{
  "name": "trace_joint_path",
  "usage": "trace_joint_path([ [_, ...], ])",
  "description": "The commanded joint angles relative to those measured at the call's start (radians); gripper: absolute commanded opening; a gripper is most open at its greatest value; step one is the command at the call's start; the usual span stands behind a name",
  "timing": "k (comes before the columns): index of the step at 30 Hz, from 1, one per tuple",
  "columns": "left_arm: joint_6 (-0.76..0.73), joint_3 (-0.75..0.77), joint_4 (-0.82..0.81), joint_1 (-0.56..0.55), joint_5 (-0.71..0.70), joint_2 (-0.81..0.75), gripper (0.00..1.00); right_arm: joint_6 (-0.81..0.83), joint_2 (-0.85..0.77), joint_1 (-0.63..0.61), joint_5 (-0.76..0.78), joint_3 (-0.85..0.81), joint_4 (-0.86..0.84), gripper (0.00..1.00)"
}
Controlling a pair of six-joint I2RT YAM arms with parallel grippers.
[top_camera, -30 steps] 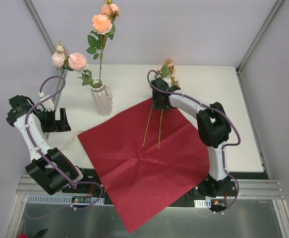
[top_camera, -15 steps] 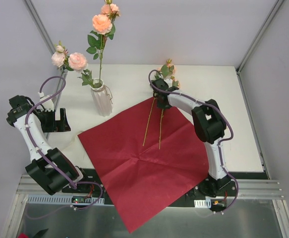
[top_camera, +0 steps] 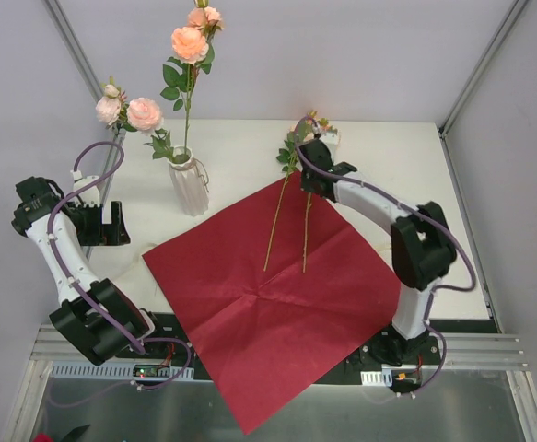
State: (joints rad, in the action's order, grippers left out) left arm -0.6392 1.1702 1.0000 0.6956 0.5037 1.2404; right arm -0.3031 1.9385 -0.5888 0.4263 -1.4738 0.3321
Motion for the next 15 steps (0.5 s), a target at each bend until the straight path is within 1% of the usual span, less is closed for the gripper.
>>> trace_joint_path([
  [1,-0.014,0.023,0.009,0.012,0.016,-0.024,0.99,0.045,-0.303,-0.034,0.048,0.023,-0.253,0.01],
  [3,-0.016,0.010,0.009,0.012,0.030,-0.025,0.99,0.137,-0.374,-0.083,0.020,-0.011,-0.315,0.01],
  [4,-0.017,0.003,0.008,0.012,0.038,-0.028,0.99,0.186,-0.389,-0.106,0.005,-0.026,-0.399,0.01],
  [5,-0.022,-0.003,0.006,0.010,0.041,-0.035,0.99,0.232,-0.407,-0.159,-0.007,-0.051,-0.428,0.01],
  [6,-0.022,-0.013,0.008,0.010,0.045,-0.036,0.99,0.345,-0.412,-0.189,-0.027,-0.071,-0.470,0.01],
  [7,-0.020,-0.017,0.008,0.010,0.045,-0.036,0.99,0.402,-0.411,-0.218,-0.047,-0.106,-0.569,0.01],
  [8,-0.014,-0.018,0.008,0.012,0.044,-0.032,0.99,0.453,-0.397,-0.245,-0.076,-0.115,-0.634,0.01],
  [9,-0.013,-0.017,0.008,0.012,0.042,-0.027,0.99,0.513,-0.385,-0.297,-0.143,-0.124,-0.765,0.01],
  [10,-0.005,-0.015,0.008,0.012,0.041,-0.016,0.99,0.589,-0.368,-0.318,-0.179,-0.153,-0.821,0.01],
  [11,-0.002,-0.009,0.008,0.012,0.039,-0.010,0.99,0.632,-0.327,-0.357,-0.254,-0.166,-0.872,0.01],
  [12,-0.002,-0.006,0.008,0.012,0.038,-0.006,0.99,0.674,-0.305,-0.374,-0.285,-0.178,-0.928,0.01],
  [13,0.001,-0.003,0.009,0.012,0.036,0.005,0.99,0.767,-0.280,-0.391,-0.320,-0.183,-1.070,0.01],
  [14,0.001,0.000,0.008,0.012,0.035,0.008,0.99,0.801,-0.224,-0.419,-0.386,-0.189,-1.155,0.01],
  [15,0.003,0.002,0.009,0.012,0.033,0.013,0.99,0.814,-0.192,-0.425,-0.414,-0.204,-1.289,0.01],
])
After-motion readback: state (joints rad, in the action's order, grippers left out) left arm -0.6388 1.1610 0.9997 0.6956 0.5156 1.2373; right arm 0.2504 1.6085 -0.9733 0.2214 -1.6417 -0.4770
